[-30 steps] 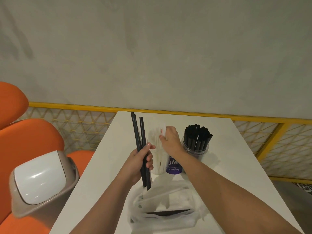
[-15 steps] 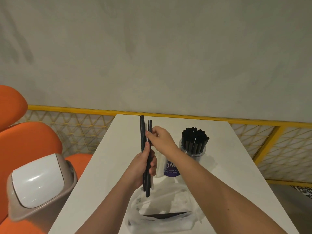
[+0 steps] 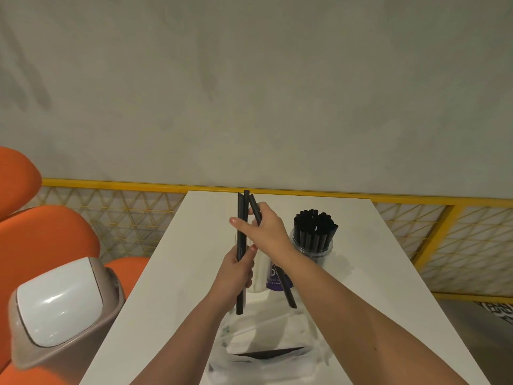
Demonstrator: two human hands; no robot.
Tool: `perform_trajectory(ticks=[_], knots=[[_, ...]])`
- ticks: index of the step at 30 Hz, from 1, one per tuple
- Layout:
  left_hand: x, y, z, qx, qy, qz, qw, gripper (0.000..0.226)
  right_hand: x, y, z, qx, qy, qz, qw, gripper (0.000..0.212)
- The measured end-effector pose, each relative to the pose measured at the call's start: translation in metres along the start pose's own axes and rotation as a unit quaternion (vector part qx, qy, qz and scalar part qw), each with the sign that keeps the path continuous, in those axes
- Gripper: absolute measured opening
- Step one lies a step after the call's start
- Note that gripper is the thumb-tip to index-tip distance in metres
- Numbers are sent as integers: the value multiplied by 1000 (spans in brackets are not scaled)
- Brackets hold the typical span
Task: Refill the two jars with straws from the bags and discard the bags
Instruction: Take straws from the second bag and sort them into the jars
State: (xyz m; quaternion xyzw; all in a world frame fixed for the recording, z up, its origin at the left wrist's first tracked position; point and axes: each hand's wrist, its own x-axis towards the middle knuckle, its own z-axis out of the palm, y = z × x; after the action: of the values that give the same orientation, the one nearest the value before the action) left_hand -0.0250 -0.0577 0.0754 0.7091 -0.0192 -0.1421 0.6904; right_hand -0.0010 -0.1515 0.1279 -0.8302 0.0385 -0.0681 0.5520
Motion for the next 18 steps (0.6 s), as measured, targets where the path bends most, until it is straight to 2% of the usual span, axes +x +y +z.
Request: perform_trajectory(ticks=[4, 10, 15, 18], knots=[[-2, -2, 5, 36, -2, 21, 999, 20, 2, 1, -6, -54, 25, -4, 998, 22], [-9, 4, 11, 30, -24, 25, 999, 23, 3, 2, -14, -56, -10, 21, 998, 29], [-10, 9, 18, 4, -29, 6, 1000, 43, 4, 2, -25, 9, 10, 38, 999, 26], [-6, 13, 21, -12, -41, -7, 999, 42, 4, -2, -35, 149, 33, 51, 987, 12]])
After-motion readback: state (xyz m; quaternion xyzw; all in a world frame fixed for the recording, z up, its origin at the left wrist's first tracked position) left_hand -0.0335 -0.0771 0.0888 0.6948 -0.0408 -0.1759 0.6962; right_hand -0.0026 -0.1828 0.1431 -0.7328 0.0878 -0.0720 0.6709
